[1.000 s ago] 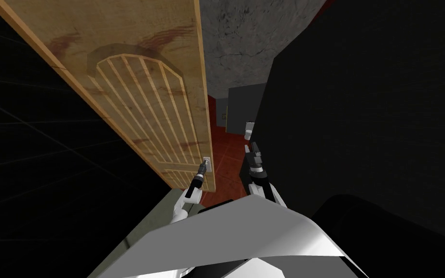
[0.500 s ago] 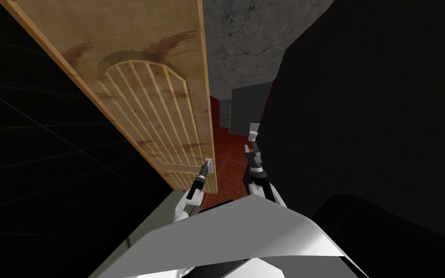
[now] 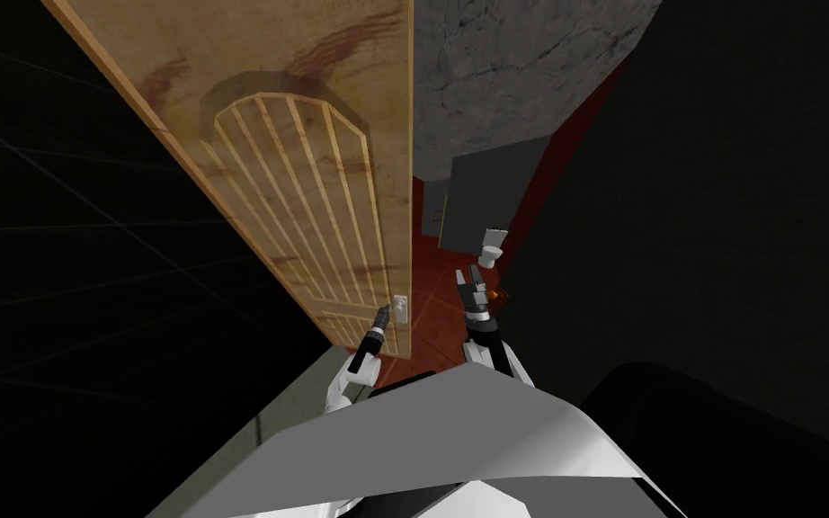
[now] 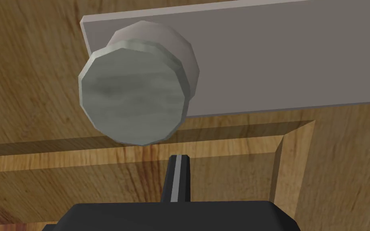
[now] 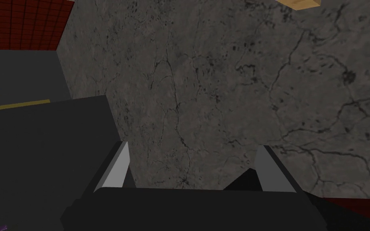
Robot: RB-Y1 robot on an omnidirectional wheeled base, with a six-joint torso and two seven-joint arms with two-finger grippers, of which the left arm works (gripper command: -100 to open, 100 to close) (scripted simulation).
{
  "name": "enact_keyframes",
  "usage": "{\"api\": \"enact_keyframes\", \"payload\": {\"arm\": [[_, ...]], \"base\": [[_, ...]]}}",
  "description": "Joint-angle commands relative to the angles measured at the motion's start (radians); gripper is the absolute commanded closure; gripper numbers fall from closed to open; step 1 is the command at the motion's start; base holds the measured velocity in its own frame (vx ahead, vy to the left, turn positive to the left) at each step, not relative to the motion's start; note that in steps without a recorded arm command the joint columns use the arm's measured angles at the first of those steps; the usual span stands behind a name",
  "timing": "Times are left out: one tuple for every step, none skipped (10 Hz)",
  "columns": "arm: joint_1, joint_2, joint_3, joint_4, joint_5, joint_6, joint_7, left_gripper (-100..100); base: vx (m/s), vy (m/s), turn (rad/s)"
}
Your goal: Push the door open
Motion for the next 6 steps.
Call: {"api": "enact_keyframes", "payload": {"arm": [[0.004,0.0,-0.003,-0.007,-0.001,0.005,0.004,-100],[0.008,-0.001,-0.007,-0.015,0.001,0.009,0.004,-100],[0.012,-0.002,-0.012,-0.024,0.003,0.013,0.004,-100],[0.016,-0.003,-0.017,-0.033,0.005,0.018,0.005,-100],[0.022,-0.007,-0.023,-0.046,0.008,0.025,0.005,-100],[0.025,-0.009,-0.027,-0.053,0.009,0.028,0.005,-100]], "base": [[-0.164,-0.001,-0.035],[-0.208,0.033,-0.003],[-0.22,0.035,0.027],[-0.25,0.008,0.028],[-0.26,0.015,0.033],[-0.238,0.04,0.031]]}}
